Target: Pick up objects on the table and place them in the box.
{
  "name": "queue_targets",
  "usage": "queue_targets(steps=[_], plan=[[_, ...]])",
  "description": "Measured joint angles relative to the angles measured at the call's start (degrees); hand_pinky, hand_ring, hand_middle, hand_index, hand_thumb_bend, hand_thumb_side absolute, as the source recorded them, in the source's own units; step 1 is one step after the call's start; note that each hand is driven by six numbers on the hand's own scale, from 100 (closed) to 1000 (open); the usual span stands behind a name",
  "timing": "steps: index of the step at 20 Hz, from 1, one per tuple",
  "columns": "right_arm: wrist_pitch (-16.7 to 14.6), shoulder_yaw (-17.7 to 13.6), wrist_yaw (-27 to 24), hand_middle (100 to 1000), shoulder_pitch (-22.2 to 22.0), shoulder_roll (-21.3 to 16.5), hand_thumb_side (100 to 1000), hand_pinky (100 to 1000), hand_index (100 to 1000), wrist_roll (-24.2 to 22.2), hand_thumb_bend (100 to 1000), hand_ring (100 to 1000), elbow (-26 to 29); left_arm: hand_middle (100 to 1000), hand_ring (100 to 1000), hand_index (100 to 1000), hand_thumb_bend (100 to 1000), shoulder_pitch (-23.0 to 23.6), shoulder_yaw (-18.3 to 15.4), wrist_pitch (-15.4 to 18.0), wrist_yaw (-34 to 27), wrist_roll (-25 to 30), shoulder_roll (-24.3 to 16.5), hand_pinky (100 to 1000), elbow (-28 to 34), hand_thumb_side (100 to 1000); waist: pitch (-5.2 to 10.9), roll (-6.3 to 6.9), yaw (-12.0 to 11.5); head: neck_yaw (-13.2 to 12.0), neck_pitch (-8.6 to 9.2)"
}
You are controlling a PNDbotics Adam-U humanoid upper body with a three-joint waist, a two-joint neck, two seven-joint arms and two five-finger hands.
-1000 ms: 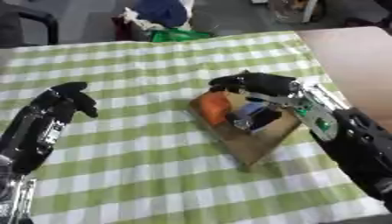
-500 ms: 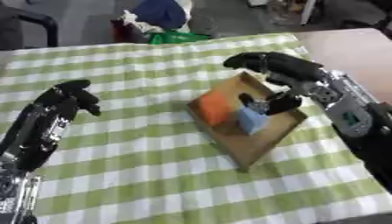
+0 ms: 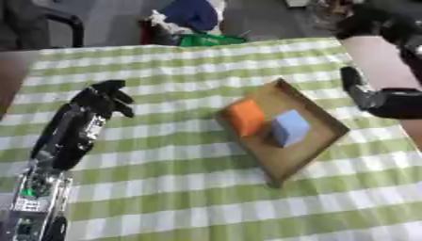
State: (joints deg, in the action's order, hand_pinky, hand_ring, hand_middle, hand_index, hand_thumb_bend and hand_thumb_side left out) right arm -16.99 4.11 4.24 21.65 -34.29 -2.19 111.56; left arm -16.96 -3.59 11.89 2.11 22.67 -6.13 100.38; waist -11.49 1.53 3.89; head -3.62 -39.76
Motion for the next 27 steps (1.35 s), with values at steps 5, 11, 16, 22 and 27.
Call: queue_targets(steps=[5,11,16,22,27], plan=[[0.39,-1.73,-3.27,742,-4.81,5.73,526,872,1000,4.59,100,725,1.59,621,574,833,175,0.38,-0.51,0.04,-0.07,-1.04,-0.02,692,-0.08,702,-1.03,1.0,1.58,-2.61,-0.42],[0.23,-0.94,-3.35,724,-8.6,10.36,538,873,1000,5.98,100,713,1.83,626,578,833,167,0.37,-0.63,0.38,-0.67,-3.0,-0.09,691,-0.65,703,-1.56,2.1,2.62,-5.34,-2.03],[1.77,-0.36,-2.76,710,-10.16,13.13,545,875,1000,5.67,100,705,1.83,624,578,829,162,0.34,-0.89,0.87,-0.73,-4.11,-0.36,691,-1.09,705,-1.63,2.64,2.82,-6.37,-2.56],[2.96,-0.2,-1.91,702,-11.12,14.86,548,875,1000,5.25,100,699,1.83,613,565,828,154,0.33,-0.91,1.26,-0.73,-4.7,-0.51,689,-1.39,708,-1.79,2.88,3.02,-7.01,-2.57],[3.17,-0.19,-1.28,701,-11.4,15.35,547,875,1000,4.98,100,698,1.82,614,566,828,152,0.33,-0.91,1.16,-0.73,-4.95,-0.51,690,-1.4,708,-1.79,2.85,2.96,-7.32,-2.57]])
